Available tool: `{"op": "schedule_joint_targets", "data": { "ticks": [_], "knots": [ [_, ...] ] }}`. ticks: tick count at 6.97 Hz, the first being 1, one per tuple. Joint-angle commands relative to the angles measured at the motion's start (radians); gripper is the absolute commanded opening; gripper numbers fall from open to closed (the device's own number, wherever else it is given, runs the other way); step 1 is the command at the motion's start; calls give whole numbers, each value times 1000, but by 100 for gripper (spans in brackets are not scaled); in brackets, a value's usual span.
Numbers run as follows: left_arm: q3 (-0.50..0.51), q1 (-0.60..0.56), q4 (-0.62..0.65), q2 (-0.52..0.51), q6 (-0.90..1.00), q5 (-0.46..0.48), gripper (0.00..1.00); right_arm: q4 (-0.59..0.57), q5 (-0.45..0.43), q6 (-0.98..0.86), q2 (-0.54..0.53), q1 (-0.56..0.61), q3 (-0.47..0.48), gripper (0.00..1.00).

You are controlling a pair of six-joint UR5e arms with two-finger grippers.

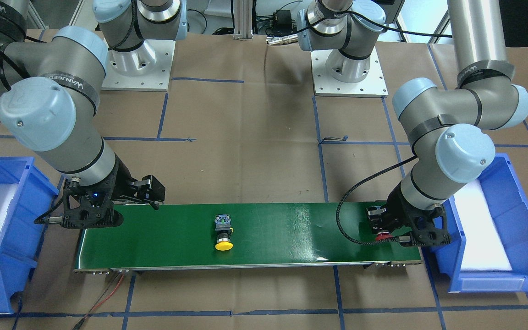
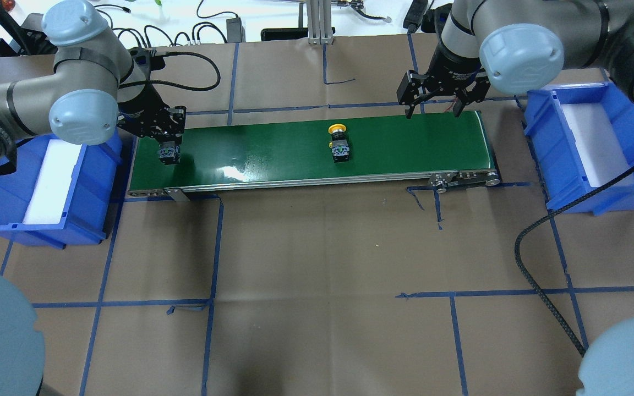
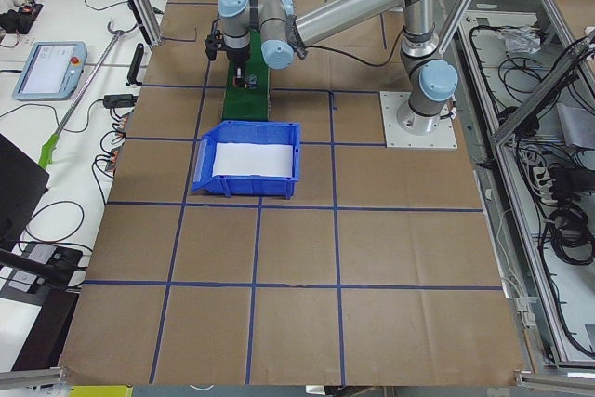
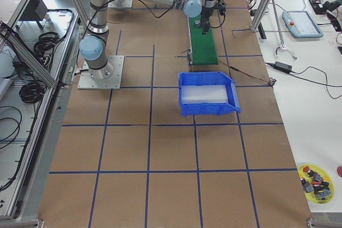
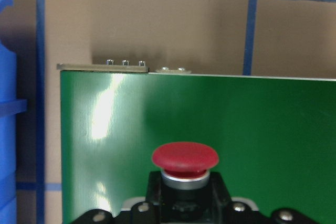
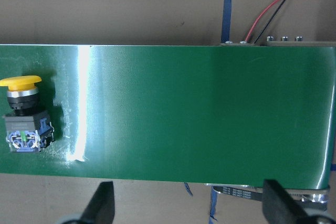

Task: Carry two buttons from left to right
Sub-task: 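Place the red button on the conveyor with the left gripper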

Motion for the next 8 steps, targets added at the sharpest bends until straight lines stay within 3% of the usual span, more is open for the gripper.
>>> {"op": "schedule_joint_targets", "data": {
  "ticks": [1,2,3,4,6,8],
  "knots": [
    [-6,0,57,-33,23,36,3,-8,1,0,7,-2,-1,100],
    [-5,0,57,-25,24,36,3,-16,0,0,16,-2,-3,100],
    [-5,0,57,-25,23,37,25,-31,0,0,18,-2,-4,100],
    [-5,-2,59,-23,8,24,98,-51,1,0,30,-2,-6,100],
    [6,-4,39,-2,-15,28,99,-57,1,0,41,0,-6,100],
    [43,-7,-79,51,-19,26,100,-43,7,-3,70,0,-3,100]
  ]
}}
